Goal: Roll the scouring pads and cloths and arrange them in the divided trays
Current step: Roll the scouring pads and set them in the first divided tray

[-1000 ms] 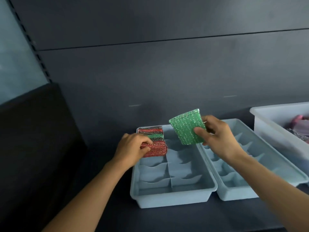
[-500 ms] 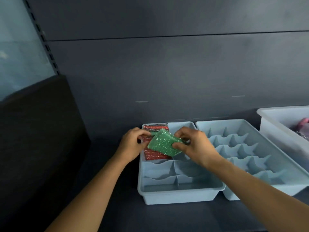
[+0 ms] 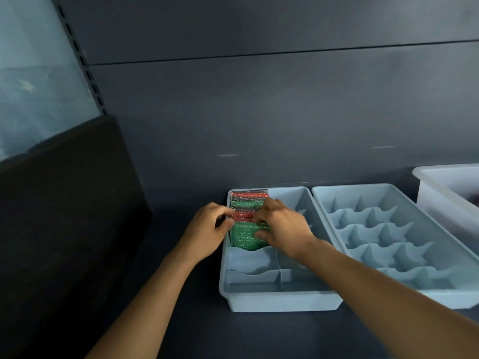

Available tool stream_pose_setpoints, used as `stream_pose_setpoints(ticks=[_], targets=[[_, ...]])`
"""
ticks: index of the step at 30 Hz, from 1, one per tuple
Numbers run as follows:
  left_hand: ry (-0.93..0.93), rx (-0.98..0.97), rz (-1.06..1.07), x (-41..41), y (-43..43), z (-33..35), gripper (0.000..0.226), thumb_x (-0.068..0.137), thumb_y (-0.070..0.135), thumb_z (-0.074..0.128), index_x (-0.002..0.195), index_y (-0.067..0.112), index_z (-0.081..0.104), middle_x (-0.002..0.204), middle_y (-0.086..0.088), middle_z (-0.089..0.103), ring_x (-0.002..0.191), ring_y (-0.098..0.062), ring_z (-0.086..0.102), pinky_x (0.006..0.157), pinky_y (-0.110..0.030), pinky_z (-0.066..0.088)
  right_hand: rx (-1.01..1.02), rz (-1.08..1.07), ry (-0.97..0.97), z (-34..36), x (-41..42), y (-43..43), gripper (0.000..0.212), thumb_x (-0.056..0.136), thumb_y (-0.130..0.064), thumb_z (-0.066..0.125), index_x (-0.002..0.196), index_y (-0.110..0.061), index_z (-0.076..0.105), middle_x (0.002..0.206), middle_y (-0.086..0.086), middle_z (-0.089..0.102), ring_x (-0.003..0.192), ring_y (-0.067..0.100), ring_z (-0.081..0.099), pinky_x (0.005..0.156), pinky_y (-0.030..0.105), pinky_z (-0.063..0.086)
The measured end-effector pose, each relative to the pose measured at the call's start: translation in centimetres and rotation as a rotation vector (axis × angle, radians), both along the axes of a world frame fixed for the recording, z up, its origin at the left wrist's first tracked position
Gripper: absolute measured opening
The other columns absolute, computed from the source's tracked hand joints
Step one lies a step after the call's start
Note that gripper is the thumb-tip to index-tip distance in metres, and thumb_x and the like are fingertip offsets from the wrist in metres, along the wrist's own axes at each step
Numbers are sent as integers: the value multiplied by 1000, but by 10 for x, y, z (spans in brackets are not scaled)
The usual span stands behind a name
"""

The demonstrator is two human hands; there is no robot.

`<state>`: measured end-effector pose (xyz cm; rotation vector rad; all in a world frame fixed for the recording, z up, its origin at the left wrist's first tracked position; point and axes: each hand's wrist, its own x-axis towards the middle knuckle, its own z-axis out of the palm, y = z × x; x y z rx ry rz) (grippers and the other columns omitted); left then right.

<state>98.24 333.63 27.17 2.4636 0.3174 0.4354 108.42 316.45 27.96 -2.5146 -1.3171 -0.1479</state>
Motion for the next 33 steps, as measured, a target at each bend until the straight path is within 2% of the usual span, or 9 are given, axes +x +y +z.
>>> stream_pose_setpoints(ticks=[3, 9, 12, 14, 16, 22, 26, 29, 33], targets=[[-62, 30, 4, 0, -17, 10, 25, 95, 24, 60, 120, 20, 65, 107, 10, 58, 106, -9, 56, 94, -31, 47, 88, 23, 45, 13, 1, -28, 47, 87, -42, 64, 131, -30, 53, 126, -4, 47, 120, 16, 42, 94, 34, 42], [-173, 18, -136, 41, -96, 28, 22, 89, 22, 66, 111, 21, 69, 110, 8, 68, 105, -9, 61, 96, -32, 47, 279, -98, 56, 32, 21, -121, 25, 89, -31, 63, 113, -25, 66, 115, -4, 60, 113, 17, 51, 88, 35, 46], [-186, -69, -261, 80, -166, 39, 23, 89, 29, 64, 111, 23, 69, 107, 12, 69, 101, -1, 62, 89, -16, 44, 321, -200, 60, 38, 45, -185, 21, 88, -27, 64, 108, -24, 69, 110, -6, 64, 107, 16, 56, 90, 35, 46], [-178, -146, -351, 106, -218, 49, 22, 91, 21, 66, 113, 21, 69, 107, 12, 70, 99, 5, 61, 81, -2, 37, 383, -268, 47, 44, 65, -235, 18, 85, -22, 67, 103, -22, 71, 102, -4, 67, 99, 18, 61, 87, 38, 48], [-177, -198, -430, 130, -266, 59, 23, 92, 18, 65, 114, 20, 69, 106, 12, 71, 98, 7, 61, 79, 1, 36, 433, -366, 51, 52, 87, -287, 16, 84, -17, 68, 99, -18, 72, 97, -1, 70, 92, 20, 63, 85, 38, 50], [-70, -118, -583, 202, -380, 74, 28, 93, 22, 62, 120, 17, 67, 111, 5, 71, 104, -4, 63, 91, -18, 45, 254, -574, 185, 64, 149, -414, 14, 86, -13, 66, 98, -16, 72, 94, 1, 72, 85, 18, 66, 83, 35, 53], [151, 132, -602, 238, -421, 63, 39, 92, 32, 63, 128, 18, 61, 119, 1, 68, 113, -18, 62, 100, -36, 46, 90, -542, 370, 57, 157, -447, 13, 80, -24, 76, 87, -13, 73, 87, 1, 72, 80, 15, 67, 83, 38, 54], [244, 343, -594, 251, -432, 53, 42, 93, 39, 62, 130, 21, 59, 121, -1, 66, 115, -23, 59, 99, -39, 44, -19, -527, 462, 49, 156, -447, 30, 75, -29, 80, 80, -1, 69, 85, 18, 69, 68, 21, 60, 72, 41, 52], [268, 386, -610, 255, -438, 48, 33, 93, 39, 61, 120, 22, 66, 116, -3, 65, 110, -26, 58, 94, -36, 45, -73, -538, 453, 43, 154, -444, 33, 69, -30, 83, 71, -1, 67, 79, 17, 69, 60, 17, 54, 57, 29, 42]])
